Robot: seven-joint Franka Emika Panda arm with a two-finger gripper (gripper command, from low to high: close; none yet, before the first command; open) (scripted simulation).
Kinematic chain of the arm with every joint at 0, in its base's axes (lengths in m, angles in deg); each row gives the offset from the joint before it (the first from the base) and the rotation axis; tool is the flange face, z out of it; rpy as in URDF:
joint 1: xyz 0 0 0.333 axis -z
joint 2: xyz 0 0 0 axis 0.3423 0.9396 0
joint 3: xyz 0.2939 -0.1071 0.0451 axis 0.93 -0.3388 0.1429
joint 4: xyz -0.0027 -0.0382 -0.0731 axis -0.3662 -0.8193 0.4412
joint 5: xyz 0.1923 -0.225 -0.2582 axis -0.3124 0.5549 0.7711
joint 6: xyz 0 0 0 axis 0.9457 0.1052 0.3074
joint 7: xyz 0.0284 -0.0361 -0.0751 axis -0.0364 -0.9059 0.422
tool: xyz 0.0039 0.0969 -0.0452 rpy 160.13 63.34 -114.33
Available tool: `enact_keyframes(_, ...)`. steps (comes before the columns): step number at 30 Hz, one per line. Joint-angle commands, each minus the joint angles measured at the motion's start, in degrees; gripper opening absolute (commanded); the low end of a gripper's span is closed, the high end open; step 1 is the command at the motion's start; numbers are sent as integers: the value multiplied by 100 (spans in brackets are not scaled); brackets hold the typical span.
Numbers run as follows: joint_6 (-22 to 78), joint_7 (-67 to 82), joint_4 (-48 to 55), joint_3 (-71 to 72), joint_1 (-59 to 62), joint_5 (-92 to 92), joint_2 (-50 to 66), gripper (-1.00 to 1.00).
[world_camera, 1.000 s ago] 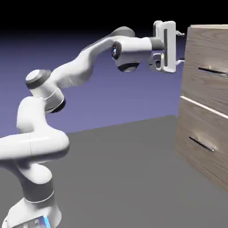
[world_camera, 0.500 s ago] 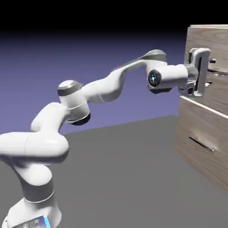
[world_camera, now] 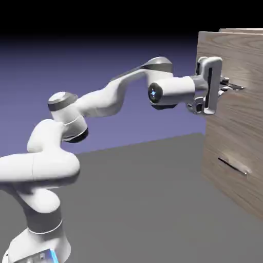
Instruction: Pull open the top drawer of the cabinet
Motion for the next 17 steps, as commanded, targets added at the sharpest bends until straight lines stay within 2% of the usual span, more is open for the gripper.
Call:
enact_keyframes(1,62,9,-217,-63,-146,75,-22,-100)
enact_keyframes(13,600,44,-2651,-1077,-2073,1047,-597,-100)
enact_keyframes(14,600,44,-2651,-1077,-2073,1048,-597,100)
enact_keyframes(17,632,-21,-3066,-1345,-2455,1371,-800,100)
